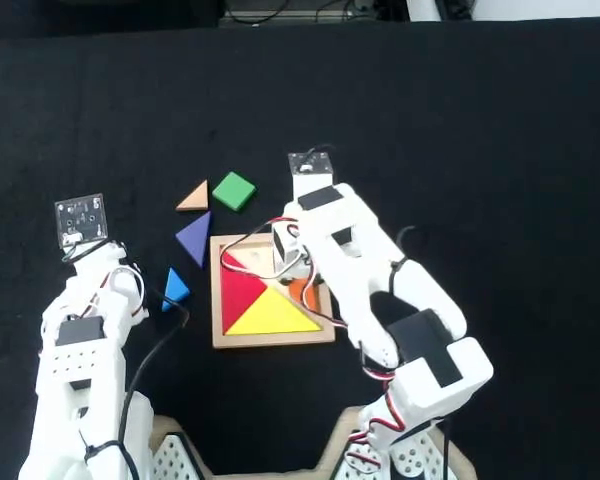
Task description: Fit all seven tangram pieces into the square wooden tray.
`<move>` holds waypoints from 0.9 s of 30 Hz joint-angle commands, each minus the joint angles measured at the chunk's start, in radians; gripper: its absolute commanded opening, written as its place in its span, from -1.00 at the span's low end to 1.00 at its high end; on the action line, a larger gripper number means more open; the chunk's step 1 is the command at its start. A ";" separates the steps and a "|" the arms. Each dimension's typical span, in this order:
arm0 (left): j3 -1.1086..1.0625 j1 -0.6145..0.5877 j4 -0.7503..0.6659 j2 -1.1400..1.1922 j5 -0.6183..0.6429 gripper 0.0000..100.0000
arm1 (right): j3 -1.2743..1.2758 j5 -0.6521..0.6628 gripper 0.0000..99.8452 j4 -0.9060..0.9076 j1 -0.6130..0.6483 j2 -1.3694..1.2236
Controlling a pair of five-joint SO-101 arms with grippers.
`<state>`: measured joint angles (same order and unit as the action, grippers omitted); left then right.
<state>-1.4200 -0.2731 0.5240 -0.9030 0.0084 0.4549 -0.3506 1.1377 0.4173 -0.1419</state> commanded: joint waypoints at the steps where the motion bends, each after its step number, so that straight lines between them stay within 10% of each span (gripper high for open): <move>1: 0.005 -0.004 -0.023 -0.012 -0.009 -0.93 | 0.001 -0.005 -0.98 0.020 0.006 0.007; 27: 0.007 -0.004 -0.025 -0.012 -0.009 -0.93 | 0.038 0.107 -0.68 0.020 0.015 0.128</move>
<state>-1.4200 -0.2731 0.5163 -0.9030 0.0084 0.4964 -0.2539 1.1500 0.4189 -0.0683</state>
